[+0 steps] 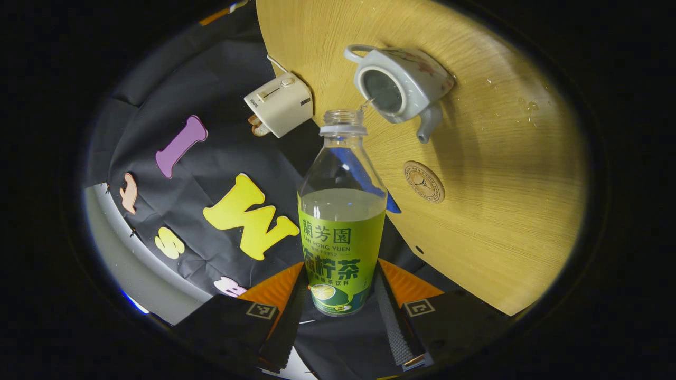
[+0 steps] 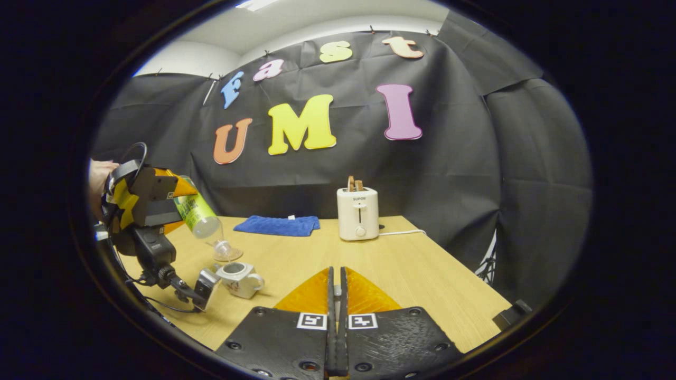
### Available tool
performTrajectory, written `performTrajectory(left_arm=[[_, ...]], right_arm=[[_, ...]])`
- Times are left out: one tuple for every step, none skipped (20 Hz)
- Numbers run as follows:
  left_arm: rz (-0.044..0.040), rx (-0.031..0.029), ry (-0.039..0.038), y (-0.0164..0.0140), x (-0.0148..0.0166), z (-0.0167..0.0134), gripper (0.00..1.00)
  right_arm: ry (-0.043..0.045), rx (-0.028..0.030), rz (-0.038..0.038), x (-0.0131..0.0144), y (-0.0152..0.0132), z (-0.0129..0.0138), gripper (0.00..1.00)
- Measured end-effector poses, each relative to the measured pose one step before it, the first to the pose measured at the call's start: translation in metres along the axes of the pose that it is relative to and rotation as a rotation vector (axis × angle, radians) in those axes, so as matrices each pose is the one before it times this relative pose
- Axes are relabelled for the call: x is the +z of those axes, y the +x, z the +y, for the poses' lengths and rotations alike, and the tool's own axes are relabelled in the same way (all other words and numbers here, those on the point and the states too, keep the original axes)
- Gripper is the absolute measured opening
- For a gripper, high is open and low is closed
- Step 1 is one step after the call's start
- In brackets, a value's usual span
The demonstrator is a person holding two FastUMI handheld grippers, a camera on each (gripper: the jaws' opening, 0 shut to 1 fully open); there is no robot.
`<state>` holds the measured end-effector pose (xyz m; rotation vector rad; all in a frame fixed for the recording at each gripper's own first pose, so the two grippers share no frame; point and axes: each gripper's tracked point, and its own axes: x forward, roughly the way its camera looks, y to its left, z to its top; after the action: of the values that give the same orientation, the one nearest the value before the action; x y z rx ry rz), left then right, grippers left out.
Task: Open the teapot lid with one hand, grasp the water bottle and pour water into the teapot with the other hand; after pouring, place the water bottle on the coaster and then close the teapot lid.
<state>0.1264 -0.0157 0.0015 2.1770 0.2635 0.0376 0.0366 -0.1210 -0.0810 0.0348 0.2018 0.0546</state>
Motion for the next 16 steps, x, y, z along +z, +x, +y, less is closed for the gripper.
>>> performTrajectory(left_arm=[[0.00297, 0.00024, 0.00292, 0.00013, -0.00001, -0.0002, 0.72], [0.00126, 0.00424, 0.00527, -0.00129, -0.00089, 0.00247, 0.72], [-0.00161, 0.00091, 0.00208, 0.00004, 0.00081, 0.00001, 0.72], [-0.00427, 0.0018, 0.00324, -0.00117, 0.00178, 0.00021, 0.72], [0.0024, 0.00377, -0.00067, -0.00069, -0.00012, 0.00091, 0.7], [-0.0013, -0.00128, -0.00196, -0.00008, -0.00085, -0.00042, 0.72], [-0.00436, -0.00001, -0.00151, -0.00077, 0.00149, 0.00018, 0.72], [0.00018, 0.00453, -0.00035, -0.00116, -0.00033, 0.00143, 0.72], [0.00077, 0.00245, -0.00074, -0.00137, 0.00018, 0.0001, 0.72], [-0.00378, 0.00152, -0.00193, 0.00004, 0.00038, 0.00059, 0.72], [-0.00747, -0.00401, -0.00548, 0.00127, 0.00105, -0.00036, 0.72], [0.00576, -0.00398, -0.00485, 0.00007, -0.00261, -0.00162, 0.72], [0.00248, 0.00197, -0.00564, 0.00168, -0.00149, 0.00125, 0.72], [-0.00106, 0.00539, -0.00603, 0.00022, -0.00136, 0.00235, 0.72], [0.00046, 0.00314, -0.01368, 0.00077, -0.00047, 0.00057, 0.72], [-0.00469, -0.00496, -0.02335, 0.00217, -0.00028, -0.00287, 0.72]], right_arm=[[-0.00006, 0.00036, 0.00037, 0.00025, -0.0002, -0.00017, 0.0], [0.00068, 0.00039, -0.00137, -0.00018, -0.00033, 0.00016, 0.0], [-0.00059, -0.00013, -0.00009, 0.00083, -0.00034, -0.00017, 0.0], [-0.00052, 0.00095, -0.00105, -0.00051, -0.00015, 0.00045, 0.0], [0.00043, -0.00107, 0.00092, 0.00062, 0.00005, -0.00056, 0.0], [0.00113, 0.00046, -0.00021, -0.00074, 0.00024, 0.00008, 0.0], [0.00156, -0.00107, -0.0001, 0.00058, -0.00087, -0.00036, 0.0], [-0.00014, -0.00008, 0.00059, -0.00076, 0.00052, -0.00032, 0.0], [-0.00024, -0.00081, -0.0012, 0.00057, -0.00062, -0.0001, 0.0], [0.00005, -0.00064, -0.00084, -0.00004, -0.00131, -0.00037, 0.0], [-0.00108, -0.00093, -0.00094, 0.00045, -0.00015, 0.00033, 0.0], [0.00015, -0.00136, -0.00004, -0.00024, -0.0006, -0.00107, 0.0], [0.00104, -0.00097, -0.0002, 0.00067, -0.00094, 0.00013, 0.0], [0.00086, -0.00077, -0.00041, -0.00015, 0.00035, -0.00074, 0.0], [0.00049, -0.00155, -0.00026, 0.00017, -0.00055, 0.00021, 0.0], [0.00017, 0.00011, -0.00107, 0.0003, -0.0009, 0.0003, 0.0]])
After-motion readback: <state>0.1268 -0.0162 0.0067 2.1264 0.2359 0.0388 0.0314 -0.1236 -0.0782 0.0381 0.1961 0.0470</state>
